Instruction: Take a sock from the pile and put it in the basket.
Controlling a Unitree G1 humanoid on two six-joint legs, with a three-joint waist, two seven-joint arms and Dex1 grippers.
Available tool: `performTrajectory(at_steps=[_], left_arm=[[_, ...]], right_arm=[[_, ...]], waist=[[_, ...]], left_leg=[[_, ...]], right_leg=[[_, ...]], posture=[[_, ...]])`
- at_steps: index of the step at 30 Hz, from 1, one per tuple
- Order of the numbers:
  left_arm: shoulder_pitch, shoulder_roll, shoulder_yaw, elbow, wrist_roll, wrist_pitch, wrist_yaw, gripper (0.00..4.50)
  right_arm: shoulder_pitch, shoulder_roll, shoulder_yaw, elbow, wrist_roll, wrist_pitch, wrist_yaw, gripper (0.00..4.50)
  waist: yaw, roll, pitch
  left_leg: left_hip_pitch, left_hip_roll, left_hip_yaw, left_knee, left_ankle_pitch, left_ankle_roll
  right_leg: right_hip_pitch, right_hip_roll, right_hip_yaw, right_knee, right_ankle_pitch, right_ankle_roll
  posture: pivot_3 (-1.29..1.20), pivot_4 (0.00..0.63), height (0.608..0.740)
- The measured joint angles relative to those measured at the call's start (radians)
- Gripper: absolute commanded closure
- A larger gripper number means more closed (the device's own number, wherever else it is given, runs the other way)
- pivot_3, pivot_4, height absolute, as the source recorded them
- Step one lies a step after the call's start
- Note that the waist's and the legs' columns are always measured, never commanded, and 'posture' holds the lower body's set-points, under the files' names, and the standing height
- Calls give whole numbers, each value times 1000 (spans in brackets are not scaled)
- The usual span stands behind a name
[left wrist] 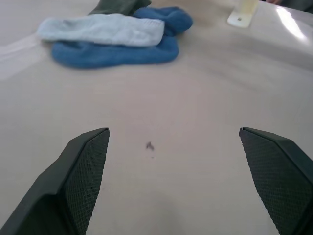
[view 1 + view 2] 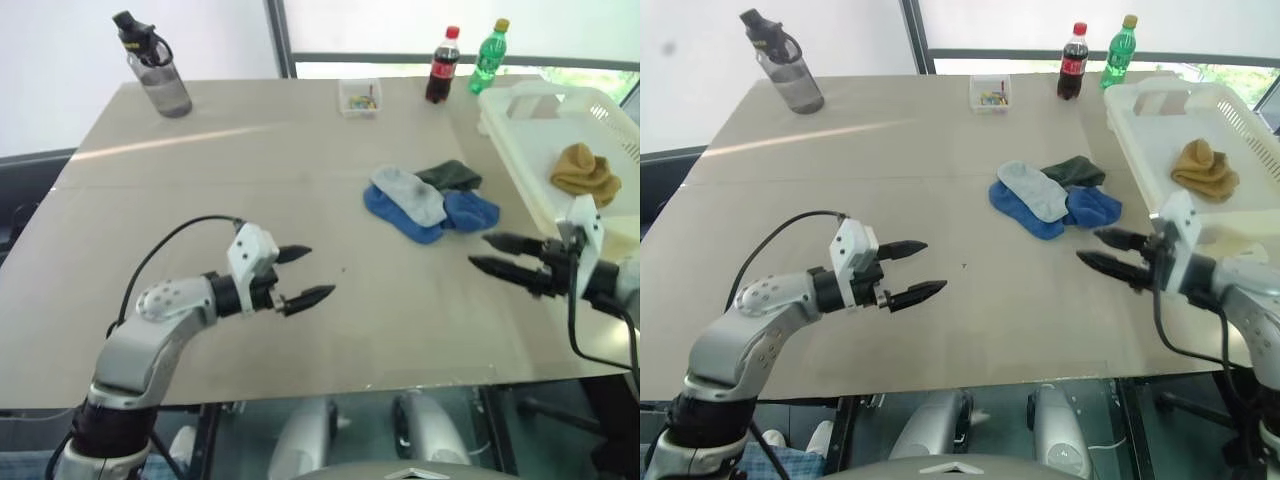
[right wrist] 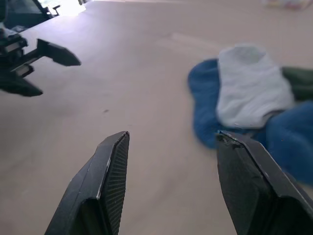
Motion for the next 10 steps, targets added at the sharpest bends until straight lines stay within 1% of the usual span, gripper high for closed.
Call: performTrajectory(at_steps=[1, 4, 5, 8, 10], left_arm=[[82, 18, 55, -25, -9, -11, -2, 0], [181, 34, 141, -40, -13, -13, 1, 0], [239, 36, 181, -71, -21, -17, 3, 0], [336, 36, 223, -105, -23, -37, 8, 0], [367, 37, 242, -105, -18, -52, 10, 0]], right_arm=[[58, -36, -53, -3, 12, 6, 27, 1691], [130, -55, -135, -7, 30, 7, 65, 1691], [180, -56, -159, -15, 36, -6, 89, 1691], [253, -56, -171, -15, 32, -40, 132, 1691], [264, -56, -170, -8, 25, -58, 143, 1691]], waist=[[0, 0, 0], [-3, -1, -1], [-2, -1, -1], [-2, -1, -1], [-2, -1, -1]], left_leg=[[1, 0, 0, 0, 0, 0], [2, 3, 2, 0, 0, 0], [2, 4, 5, 1, 0, 0], [2, 7, 8, 2, 0, 0], [2, 8, 9, 4, 0, 0]], right_leg=[[0, 0, 0, 0, 0, 0], [1, 3, 0, 1, 0, 0], [1, 4, -1, 1, -3, -3], [1, 6, 0, 1, -4, -2], [0, 7, 1, 1, -4, -2]], posture=[[0, 150, 740], [0, 150, 740], [0, 150, 740], [0, 150, 740], [0, 150, 740]])
